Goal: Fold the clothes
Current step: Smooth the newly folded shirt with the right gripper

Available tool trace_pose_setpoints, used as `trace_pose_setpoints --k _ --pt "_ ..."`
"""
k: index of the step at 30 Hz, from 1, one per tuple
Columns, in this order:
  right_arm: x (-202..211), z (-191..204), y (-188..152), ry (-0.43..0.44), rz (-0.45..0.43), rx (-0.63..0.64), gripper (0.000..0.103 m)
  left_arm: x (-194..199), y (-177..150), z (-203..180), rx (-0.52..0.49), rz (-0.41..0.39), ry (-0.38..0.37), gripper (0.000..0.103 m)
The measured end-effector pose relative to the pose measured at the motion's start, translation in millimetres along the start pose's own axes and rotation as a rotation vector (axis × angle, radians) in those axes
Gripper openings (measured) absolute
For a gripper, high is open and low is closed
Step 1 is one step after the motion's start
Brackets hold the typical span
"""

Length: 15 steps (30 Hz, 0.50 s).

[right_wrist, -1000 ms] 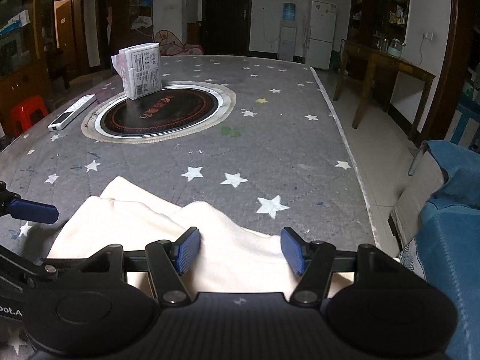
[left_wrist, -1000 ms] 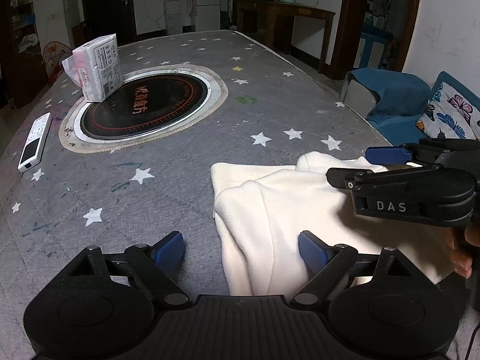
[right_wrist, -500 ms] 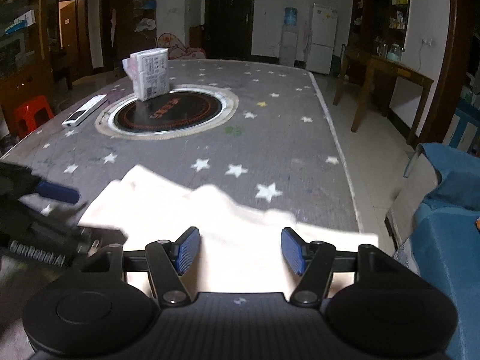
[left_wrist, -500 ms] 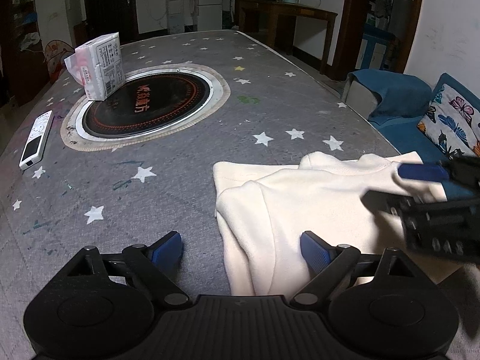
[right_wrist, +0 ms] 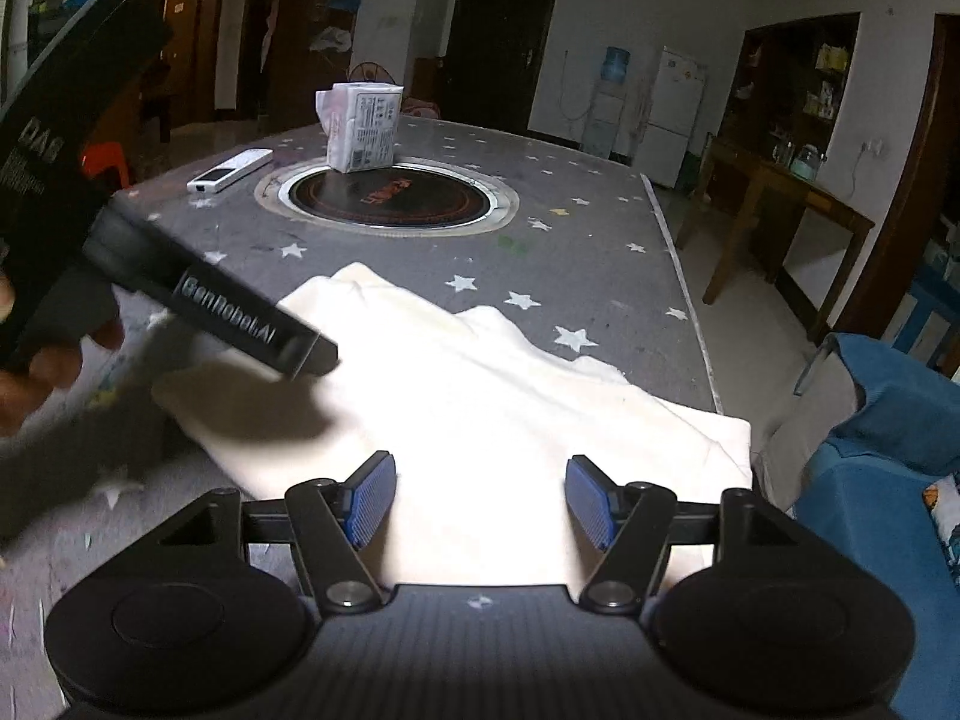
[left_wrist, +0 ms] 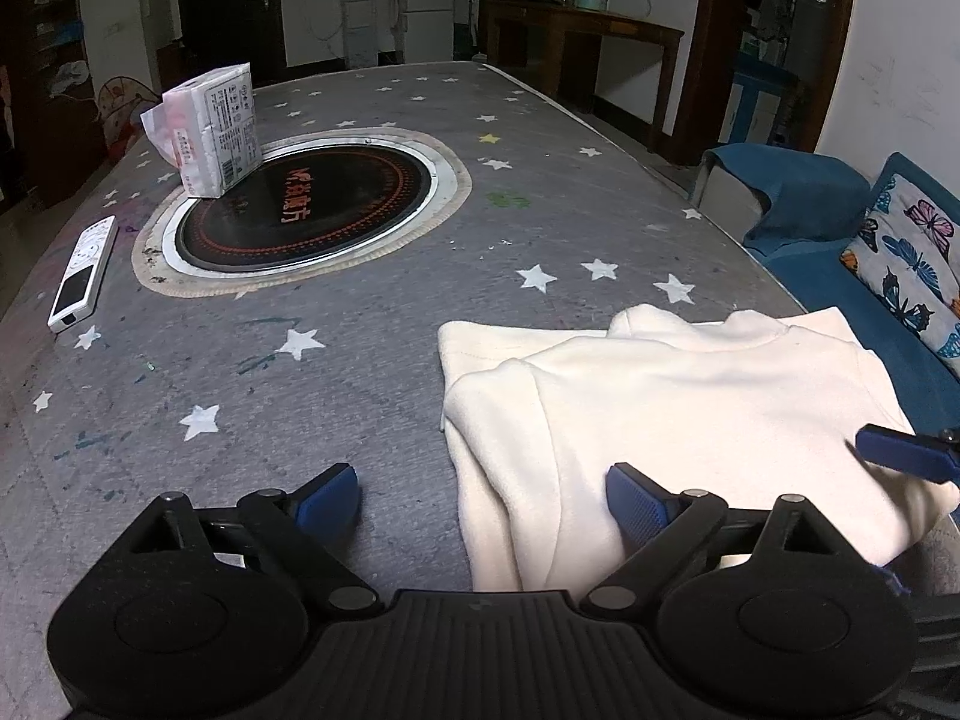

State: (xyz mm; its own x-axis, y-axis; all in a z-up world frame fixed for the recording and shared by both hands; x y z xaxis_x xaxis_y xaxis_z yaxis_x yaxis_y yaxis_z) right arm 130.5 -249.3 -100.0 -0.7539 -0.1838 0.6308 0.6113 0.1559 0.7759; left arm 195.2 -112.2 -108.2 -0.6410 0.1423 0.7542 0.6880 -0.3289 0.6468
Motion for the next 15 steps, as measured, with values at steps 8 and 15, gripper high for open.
trace_pose_setpoints --k 8,15 --pt "7 2 4 0.02 -0.012 -0.035 0.065 9 -4 8 0.018 -0.007 0.013 0.092" --pt "9 7 -3 0.024 -0.003 -0.033 0.065 16 -15 19 0.033 -0.007 0.011 0.092"
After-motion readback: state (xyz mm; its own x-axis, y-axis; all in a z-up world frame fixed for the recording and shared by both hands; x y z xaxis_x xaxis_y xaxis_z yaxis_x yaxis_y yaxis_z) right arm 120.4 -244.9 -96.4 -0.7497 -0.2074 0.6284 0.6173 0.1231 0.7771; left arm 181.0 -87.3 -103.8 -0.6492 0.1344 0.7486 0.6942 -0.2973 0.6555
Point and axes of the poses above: each gripper's, at about its wrist camera, not at the fingertips, and x roughly against the way its jaws point, z to its left, y to its top, the point moved 10 cm from there along -x, roughly the way its jaws point, and after that the axes turned 12 degrees about -x, right-handed, at the moved point
